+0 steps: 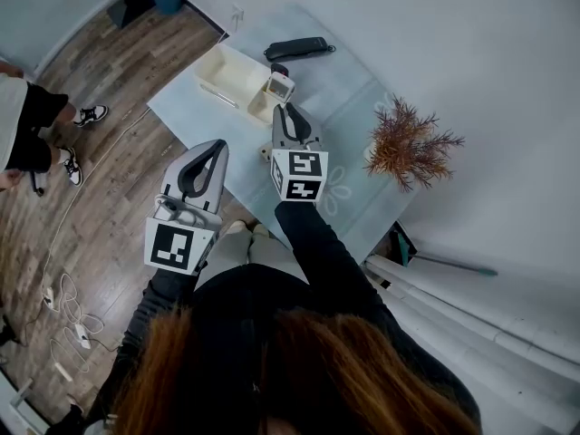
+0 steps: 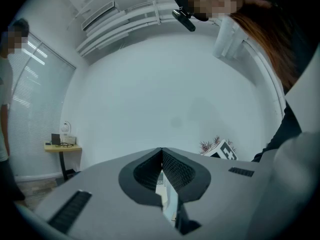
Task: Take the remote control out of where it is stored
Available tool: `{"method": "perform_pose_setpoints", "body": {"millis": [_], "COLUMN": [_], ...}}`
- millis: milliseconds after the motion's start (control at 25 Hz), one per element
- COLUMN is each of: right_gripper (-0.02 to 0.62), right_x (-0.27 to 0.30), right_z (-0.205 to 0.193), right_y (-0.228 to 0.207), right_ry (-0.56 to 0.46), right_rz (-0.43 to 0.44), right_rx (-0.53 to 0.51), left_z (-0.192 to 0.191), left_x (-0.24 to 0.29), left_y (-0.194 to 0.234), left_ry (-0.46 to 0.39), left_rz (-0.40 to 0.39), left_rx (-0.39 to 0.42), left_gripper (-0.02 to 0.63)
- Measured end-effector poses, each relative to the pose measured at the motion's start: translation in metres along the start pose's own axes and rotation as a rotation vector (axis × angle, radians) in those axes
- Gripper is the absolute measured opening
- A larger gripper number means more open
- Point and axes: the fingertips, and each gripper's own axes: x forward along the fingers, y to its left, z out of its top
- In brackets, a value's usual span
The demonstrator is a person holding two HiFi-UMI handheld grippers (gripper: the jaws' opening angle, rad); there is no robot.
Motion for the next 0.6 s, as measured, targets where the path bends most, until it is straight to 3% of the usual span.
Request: {"method": "perform_pose_setpoints", "body": {"millis": [80, 320, 600], "right_gripper": [0.104, 0.175, 0.218], "right_x": [0.012, 0.034, 0.053], "right_z": [-0.006, -0.019, -0.025], "right_y": [0.0, -0.014, -0.021], "right_ry": [0.024, 0.07, 0.086], "right_rz": [-0.008, -0.109, -0.168], "right_rx": [-0.009, 0.025, 0.039], "left_z": [0.0, -0.003, -0.007], "left_x": [-0.002, -0.003, -0.005], "left_y": [0.003, 0.007, 0.012], "left_ry": [0.0, 0.009, 0.021], "left_rz": [0.001, -0.003, -0.009], "left_rx": [-0.001, -0.005, -0.008], "left_gripper": [0.009, 0.009, 0.009]}}
